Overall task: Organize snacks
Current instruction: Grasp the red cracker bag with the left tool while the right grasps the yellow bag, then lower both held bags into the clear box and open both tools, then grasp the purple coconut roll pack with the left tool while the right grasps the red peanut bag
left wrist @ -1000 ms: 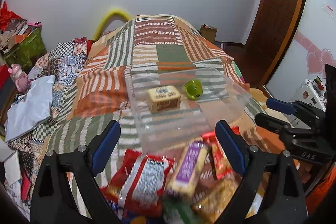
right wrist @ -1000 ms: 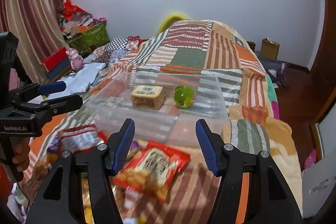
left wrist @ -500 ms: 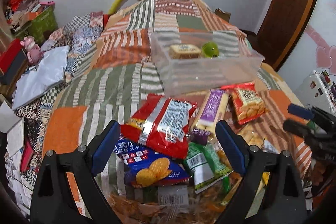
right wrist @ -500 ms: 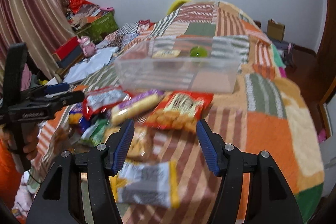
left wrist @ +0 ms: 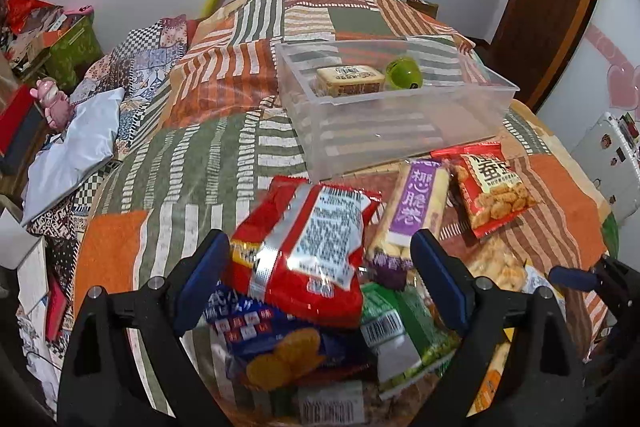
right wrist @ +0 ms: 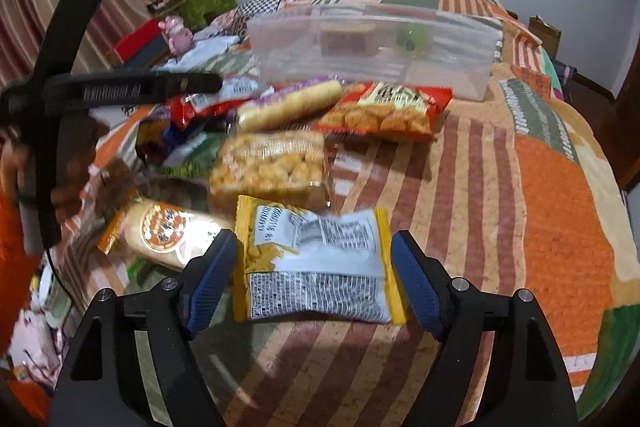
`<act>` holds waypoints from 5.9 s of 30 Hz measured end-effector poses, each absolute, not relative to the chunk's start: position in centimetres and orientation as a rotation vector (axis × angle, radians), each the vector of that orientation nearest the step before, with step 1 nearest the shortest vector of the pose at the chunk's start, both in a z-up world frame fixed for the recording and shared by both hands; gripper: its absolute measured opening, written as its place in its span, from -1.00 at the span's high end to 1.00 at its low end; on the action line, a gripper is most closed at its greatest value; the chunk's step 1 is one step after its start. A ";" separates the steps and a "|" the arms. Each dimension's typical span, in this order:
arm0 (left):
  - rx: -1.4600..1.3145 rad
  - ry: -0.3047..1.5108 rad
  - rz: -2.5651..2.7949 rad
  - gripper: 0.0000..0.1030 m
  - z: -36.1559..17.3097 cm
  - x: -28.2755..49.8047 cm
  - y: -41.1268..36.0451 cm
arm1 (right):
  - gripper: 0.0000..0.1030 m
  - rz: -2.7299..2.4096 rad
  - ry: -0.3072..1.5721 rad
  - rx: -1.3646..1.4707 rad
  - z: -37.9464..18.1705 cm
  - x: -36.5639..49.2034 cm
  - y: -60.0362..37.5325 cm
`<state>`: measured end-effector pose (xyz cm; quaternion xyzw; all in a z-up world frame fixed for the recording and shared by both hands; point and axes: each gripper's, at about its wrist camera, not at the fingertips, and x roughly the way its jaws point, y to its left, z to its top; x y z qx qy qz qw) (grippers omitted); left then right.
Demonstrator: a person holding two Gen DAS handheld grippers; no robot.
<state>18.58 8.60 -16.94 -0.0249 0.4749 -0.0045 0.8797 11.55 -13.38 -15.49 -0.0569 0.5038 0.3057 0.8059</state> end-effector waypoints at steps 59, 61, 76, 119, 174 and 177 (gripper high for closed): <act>-0.121 1.125 -0.063 -0.64 -19.6 20.1 10.4 | 0.05 0.520 0.866 -0.004 -10.5 18.4 -17.7; -0.128 1.132 -0.061 -0.61 -20.0 20.4 10.4 | 0.05 0.520 0.867 -0.001 -10.4 18.4 -17.8; -0.165 1.017 -0.079 -0.35 -16.5 17.6 10.6 | 0.05 0.514 0.831 0.010 -9.2 18.7 -18.2; -0.033 0.958 -0.213 -0.37 -15.5 31.9 5.5 | 0.06 0.567 0.890 -0.148 -13.5 31.4 -11.8; -0.089 1.196 -0.247 -0.45 -20.7 24.9 3.8 | -0.31 0.599 1.130 -0.040 -17.4 23.1 -13.8; -0.099 1.204 -0.238 -0.42 -21.2 25.2 4.0 | -0.31 0.617 1.144 -0.039 -17.9 23.3 -13.2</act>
